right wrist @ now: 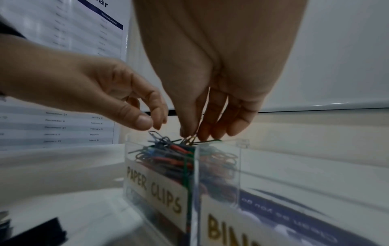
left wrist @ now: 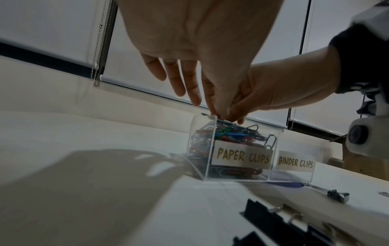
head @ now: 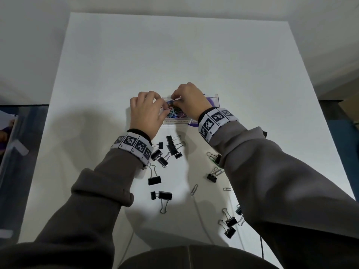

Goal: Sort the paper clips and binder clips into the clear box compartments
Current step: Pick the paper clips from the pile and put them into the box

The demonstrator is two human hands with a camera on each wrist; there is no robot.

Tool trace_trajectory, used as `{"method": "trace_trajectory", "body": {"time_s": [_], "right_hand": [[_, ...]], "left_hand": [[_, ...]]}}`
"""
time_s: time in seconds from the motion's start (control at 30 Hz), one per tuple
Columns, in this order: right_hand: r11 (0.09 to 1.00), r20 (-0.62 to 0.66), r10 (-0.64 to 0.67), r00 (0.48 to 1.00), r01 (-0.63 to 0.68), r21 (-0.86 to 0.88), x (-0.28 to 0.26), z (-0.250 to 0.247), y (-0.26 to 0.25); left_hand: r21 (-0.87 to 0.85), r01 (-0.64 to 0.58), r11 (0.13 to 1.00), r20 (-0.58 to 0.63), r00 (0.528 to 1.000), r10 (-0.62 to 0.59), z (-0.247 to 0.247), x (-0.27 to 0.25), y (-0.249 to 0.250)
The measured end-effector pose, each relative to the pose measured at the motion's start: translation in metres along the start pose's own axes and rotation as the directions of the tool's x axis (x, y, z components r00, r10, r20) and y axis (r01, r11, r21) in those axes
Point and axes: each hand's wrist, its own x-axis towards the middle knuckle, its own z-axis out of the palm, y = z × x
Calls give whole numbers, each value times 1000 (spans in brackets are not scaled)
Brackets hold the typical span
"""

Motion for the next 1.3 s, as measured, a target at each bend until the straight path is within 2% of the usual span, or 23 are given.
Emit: {"method": "trace_trajectory", "body": {"time_s": [0.07,0.17,0.33,0.4,0.5,0.6,0.7,0.9,1.0,1.07,1.17,1.23,1.3], "right_hand": [[1000,-41,-4,999,3,-26,-6,-1,2],[989,-144,94,985,-75,131,-25,-9,8],[922,-298,298,907,-193,336,-91,-17,19],[906,-275,354,894,-254,340,-126,-15,24],[883,-150,416,897,-358,304,-181,-8,34],[856,-53,468,882,-437,276,-225,2,39],[840,11,500,866,-489,235,-251,16,39],[915,115,400,909,-404,10,-268,37,32],[911,143,403,904,-412,32,-271,42,29],[921,168,380,910,-388,15,-271,44,29],[935,209,354,912,-352,-46,-267,44,30],[916,153,393,907,-401,22,-265,41,32],[835,16,519,855,-511,204,-261,35,39]], "left_hand": [[-24,3,1000,-8,1000,-4,-3,-4,0],[-57,-30,998,-10,1000,29,-6,-17,8],[-95,-151,984,70,985,158,-3,-62,28],[-110,-217,970,135,964,231,2,-88,37],[-101,-263,960,291,915,281,9,-125,55],[-36,-229,973,439,871,221,14,-148,71],[-16,-197,980,445,876,183,22,-158,81],[-74,-158,985,480,860,174,34,-160,96],[-83,-185,979,507,838,202,36,-153,99],[-163,-168,972,508,831,229,37,-144,104],[-395,13,919,523,825,213,43,-126,113],[-479,98,873,544,813,207,47,-116,120],[-502,139,854,540,821,184,51,-108,130]]}}
